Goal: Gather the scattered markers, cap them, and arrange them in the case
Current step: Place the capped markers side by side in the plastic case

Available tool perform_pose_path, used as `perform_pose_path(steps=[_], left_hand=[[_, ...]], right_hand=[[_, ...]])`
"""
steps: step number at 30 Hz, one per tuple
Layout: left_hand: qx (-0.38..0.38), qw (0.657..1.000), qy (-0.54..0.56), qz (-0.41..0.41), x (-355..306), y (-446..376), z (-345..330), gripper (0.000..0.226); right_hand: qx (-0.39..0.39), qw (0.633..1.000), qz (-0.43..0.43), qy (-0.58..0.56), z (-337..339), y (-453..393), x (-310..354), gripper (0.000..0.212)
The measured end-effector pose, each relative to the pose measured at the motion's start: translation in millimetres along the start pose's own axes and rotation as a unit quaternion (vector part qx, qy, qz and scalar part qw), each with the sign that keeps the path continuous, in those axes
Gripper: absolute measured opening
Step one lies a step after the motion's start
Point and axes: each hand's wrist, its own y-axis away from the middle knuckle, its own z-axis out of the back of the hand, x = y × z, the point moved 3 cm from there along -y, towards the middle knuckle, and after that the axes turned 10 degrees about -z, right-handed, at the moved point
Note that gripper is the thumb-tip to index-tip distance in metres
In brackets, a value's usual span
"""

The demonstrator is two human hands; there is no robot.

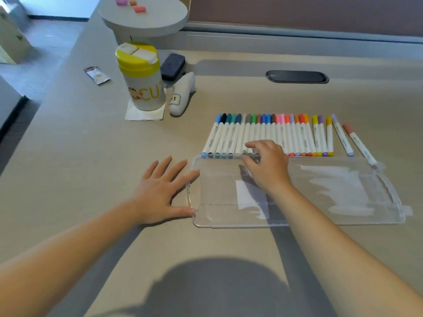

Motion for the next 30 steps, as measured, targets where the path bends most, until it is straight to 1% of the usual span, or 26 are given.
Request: perform_pose_path(steps=[3, 7, 9, 12, 15, 19, 23, 25, 26, 27, 28, 29, 30], left_hand=[[-0.033, 0.999, 0.016, -0.008, -1, 2, -2, 0.102], [-0.052, 0.998, 0.017, -0.011, -1, 3, -1, 0.104], [-0.058, 0.998, 0.023, -0.012, -1, 2, -2, 0.103], [-0.075, 0.996, 0.043, -0.016, -1, 2, -2, 0.101], [-0.08, 0.996, 0.043, -0.015, -1, 2, -1, 0.099], [-0.09, 0.996, 0.0, -0.018, -2, 2, 1, 0.091], [-0.098, 0.995, 0.025, -0.019, -1, 2, -2, 0.086], [-0.099, 0.995, 0.01, -0.011, -2, 2, 0, 0.086], [-0.092, 0.996, 0.005, -0.01, -2, 2, 1, 0.089], [-0.09, 0.996, 0.006, -0.012, -2, 2, 1, 0.093], [-0.089, 0.996, 0.014, -0.016, -1, 2, -1, 0.096], [-0.092, 0.995, 0.025, -0.018, 0, 3, -2, 0.098], [-0.098, 0.994, 0.034, -0.018, 0, 3, -3, 0.098]], right_hand=[[0.006, 1.0, -0.002, -0.01, -19, -18, 26, 0.028], [-0.013, 0.999, -0.04, 0.004, -35, -36, 44, 0.022], [-0.015, 0.998, -0.058, 0.036, -39, -41, 47, 0.025], [-0.006, 0.994, -0.076, 0.078, -45, -46, 53, 0.038], [-0.006, 0.99, -0.095, 0.108, -50, -51, 59, 0.044], [-0.014, 0.985, -0.111, 0.131, -55, -53, 66, 0.044], [-0.031, 0.986, -0.113, 0.119, -52, -51, 70, 0.038], [-0.044, 0.988, -0.123, 0.08, -48, -49, 68, 0.036], [-0.044, 0.989, -0.133, 0.037, -45, -47, 67, 0.03], [-0.034, 0.987, -0.151, -0.035, -41, -44, 65, 0.023], [-0.013, 0.975, -0.179, -0.129, -35, -41, 63, 0.019], [0.009, 0.95, -0.214, -0.227, -30, -36, 60, 0.019], [0.035, 0.915, -0.249, -0.317, -23, -29, 57, 0.021]])
